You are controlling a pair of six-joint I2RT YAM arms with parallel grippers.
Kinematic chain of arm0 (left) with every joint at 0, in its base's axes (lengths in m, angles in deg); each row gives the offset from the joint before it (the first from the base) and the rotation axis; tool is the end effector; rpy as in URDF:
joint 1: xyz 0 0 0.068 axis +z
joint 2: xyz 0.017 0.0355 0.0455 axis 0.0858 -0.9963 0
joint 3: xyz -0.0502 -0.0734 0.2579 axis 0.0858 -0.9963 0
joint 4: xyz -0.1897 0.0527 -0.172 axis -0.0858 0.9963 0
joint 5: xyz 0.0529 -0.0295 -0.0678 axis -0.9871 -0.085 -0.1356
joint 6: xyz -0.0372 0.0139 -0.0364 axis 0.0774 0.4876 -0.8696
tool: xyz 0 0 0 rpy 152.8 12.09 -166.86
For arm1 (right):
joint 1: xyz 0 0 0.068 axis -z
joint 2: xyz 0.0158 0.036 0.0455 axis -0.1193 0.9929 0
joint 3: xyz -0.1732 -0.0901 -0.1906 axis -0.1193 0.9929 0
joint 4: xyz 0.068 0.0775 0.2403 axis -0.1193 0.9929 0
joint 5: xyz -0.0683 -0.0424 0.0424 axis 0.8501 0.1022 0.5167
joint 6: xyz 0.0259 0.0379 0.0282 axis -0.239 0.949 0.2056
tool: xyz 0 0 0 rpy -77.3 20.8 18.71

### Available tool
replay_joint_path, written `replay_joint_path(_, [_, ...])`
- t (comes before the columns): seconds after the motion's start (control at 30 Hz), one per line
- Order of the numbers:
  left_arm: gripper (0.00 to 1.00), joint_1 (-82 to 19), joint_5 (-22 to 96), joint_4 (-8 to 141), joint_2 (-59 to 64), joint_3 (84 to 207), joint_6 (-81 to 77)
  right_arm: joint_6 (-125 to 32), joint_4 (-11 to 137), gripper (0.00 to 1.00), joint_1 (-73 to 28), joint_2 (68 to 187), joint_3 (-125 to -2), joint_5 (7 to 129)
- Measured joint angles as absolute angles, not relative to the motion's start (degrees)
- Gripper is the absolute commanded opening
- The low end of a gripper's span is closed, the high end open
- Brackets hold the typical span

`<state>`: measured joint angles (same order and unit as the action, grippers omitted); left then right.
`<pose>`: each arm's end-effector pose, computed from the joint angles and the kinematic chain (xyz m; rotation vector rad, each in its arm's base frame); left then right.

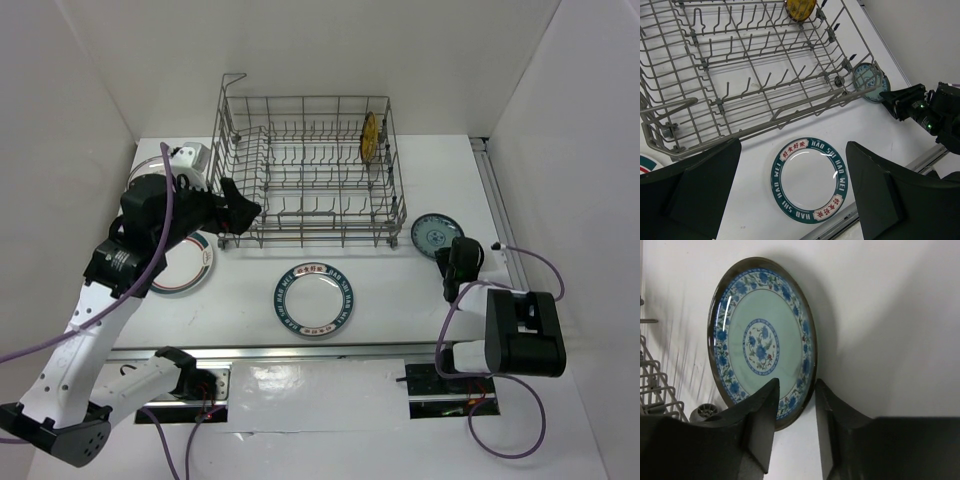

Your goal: Load the plates into the dish rack

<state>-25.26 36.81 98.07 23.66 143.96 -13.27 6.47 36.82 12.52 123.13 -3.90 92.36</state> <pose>0.1750 -0.0703 0.4317 0.0716 1.8371 -0.6580 0.2190 -0.0318 0.1245 1.2983 1.7293 0.2354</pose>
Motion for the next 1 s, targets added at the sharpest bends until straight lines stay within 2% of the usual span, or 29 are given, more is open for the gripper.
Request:
replay_joint_path(0.07, [1.0, -25.26, 36.75, 98.1, 23.79, 143.96, -13.27, 6.95, 38.45, 0.34, 12.61, 123.11, -4.33, 92.38])
replay_joint_path(0.1, [1.0, -25.26, 36.73, 98.07, 23.84, 143.96, -13.27, 7.08, 39.44, 0.22, 12.79, 123.11, -4.66, 92.36])
replay_joint_path(0.13, [1.0, -25.26, 36.64, 98.07, 23.88, 143.96, -13.27, 7.04, 40.44, 0.15, 13.01, 123.2, -4.97, 92.27])
replay_joint_path(0.17, [1.0, -25.26, 36.57, 98.07, 23.88, 143.96, -13.27, 7.63, 41.45, 0.13, 13.31, 123.46, -5.29, 92.03])
replay_joint_path(0.2, [1.0, -25.26, 36.44, 98.07, 23.88, 143.96, -13.27, 8.0, 41.93, 0.03, 13.68, 123.85, -5.71, 91.94])
replay_joint_path(0.23, [1.0, -25.26, 36.35, 98.1, 23.88, 143.96, -13.27, 8.26, 42.21, 0.0, 14.03, 124.31, -6.26, 91.61])
replay_joint_path(0.57, [1.0, -25.26, 36.16, 98.07, 23.88, 143.96, -13.27, 10.91, 47.18, 0.0, 15.1, 126.78, -10.93, 90.59])
replay_joint_path(0.77, [1.0, -25.26, 36.09, 98.07, 23.88, 143.96, -13.27, 10.78, 57.82, 0.0, 14.69, 120.29, -14.3, 94.8])
replay_joint_path(1.0, [1.0, -25.26, 34.85, 98.12, 23.88, 143.96, -13.31, 7.19, 70.5, 0.0, 12.26, 116.7, -31.2, 105.62])
